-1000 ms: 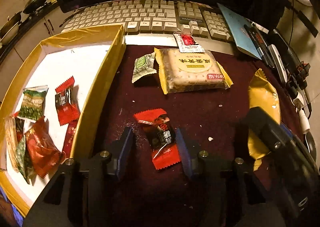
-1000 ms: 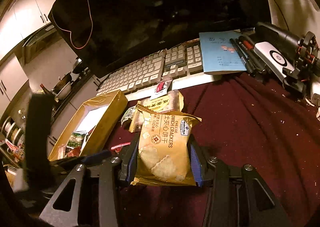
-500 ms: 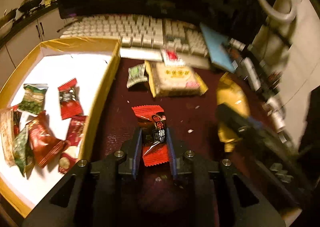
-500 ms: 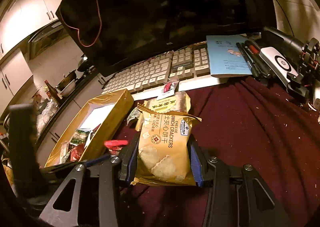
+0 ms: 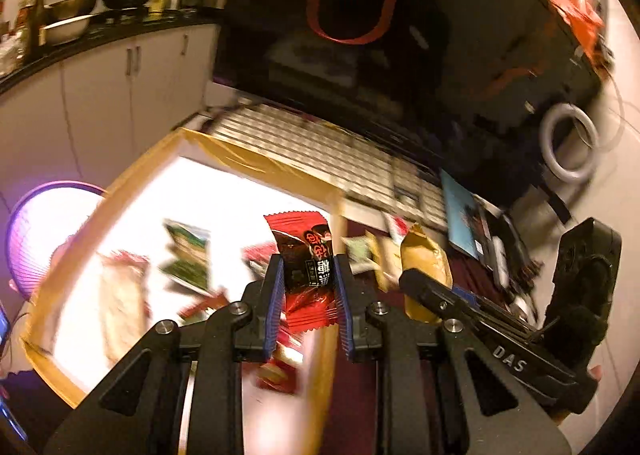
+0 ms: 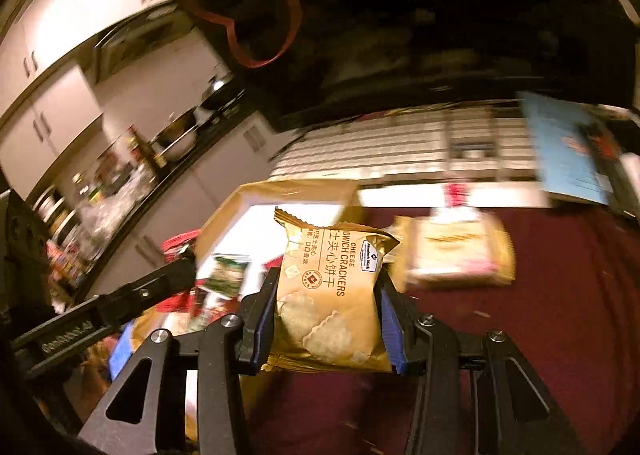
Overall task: Organize snacks
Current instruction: 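Carry the cracker pack and red candy packet over the tray with both tools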
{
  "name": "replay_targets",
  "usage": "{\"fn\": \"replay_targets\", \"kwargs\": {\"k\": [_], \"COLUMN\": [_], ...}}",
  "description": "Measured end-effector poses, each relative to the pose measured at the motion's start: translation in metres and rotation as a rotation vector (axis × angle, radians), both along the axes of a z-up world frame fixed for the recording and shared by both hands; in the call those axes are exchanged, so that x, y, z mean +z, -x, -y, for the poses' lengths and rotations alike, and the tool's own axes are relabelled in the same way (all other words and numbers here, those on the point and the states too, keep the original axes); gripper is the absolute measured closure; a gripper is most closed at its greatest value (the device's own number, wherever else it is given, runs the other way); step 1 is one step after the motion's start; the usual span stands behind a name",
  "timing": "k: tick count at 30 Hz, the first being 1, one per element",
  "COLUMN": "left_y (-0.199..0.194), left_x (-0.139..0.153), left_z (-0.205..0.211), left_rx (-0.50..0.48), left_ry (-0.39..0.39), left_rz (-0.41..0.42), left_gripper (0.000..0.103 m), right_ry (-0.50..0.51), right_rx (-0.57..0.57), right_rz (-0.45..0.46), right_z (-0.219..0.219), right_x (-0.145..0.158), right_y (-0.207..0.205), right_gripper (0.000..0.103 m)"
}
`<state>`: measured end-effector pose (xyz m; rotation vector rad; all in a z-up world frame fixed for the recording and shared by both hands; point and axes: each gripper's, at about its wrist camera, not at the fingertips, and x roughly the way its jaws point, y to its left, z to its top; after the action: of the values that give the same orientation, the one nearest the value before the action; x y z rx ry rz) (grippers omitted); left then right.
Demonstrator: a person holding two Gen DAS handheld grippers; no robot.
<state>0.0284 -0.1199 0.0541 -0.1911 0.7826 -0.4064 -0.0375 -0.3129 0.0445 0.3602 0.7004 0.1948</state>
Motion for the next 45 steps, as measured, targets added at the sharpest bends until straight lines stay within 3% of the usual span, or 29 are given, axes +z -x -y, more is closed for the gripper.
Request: {"fn": "replay_targets", "kwargs": {"k": [9, 12, 17, 30, 36, 45], "left_y": [-0.067, -0.079, -0.089, -0.106, -0.108, -0.108], "left_x": [-0.02, -0.034, -0.044, -0.052, -0.058, -0.062], "left_z": [-0.028, -0.031, -0.031, -0.033, -0.027, -0.026], "left_rx": [0.087, 0.089, 0.11, 0.119, 0.103, 0.101], "left_ry": [-0.049, -0.043, -0.07, -0.11, -0.125, -0.121], "left_rz": [-0.089, -0.146, -0.17, -0.184, -0.195, -0.201], "left_gripper": [0.082, 0.082, 0.082, 0.082, 0.082, 0.082], "right_ry": [0.041, 0.06, 0.129, 0.239, 0.285, 0.367], "right_rx": [0.076, 0.098, 0.092, 0.058, 0.032, 0.037], "right_rz": [-0.101, -0.155, -0.233, -0.154, -0.194, -0.178], "right_z": [-0.049, -0.061, -0.073, -0.082, -0.08, -0.09], "right_x": [0.003, -0.008, -0.03, -0.017, -0.029, -0.033], "right_y": [-0.08, -0.097, -0.119, -0.125, -0.136, -0.135], "right_gripper": [0.057, 0.057, 0.057, 0.057, 0.057, 0.057]}}
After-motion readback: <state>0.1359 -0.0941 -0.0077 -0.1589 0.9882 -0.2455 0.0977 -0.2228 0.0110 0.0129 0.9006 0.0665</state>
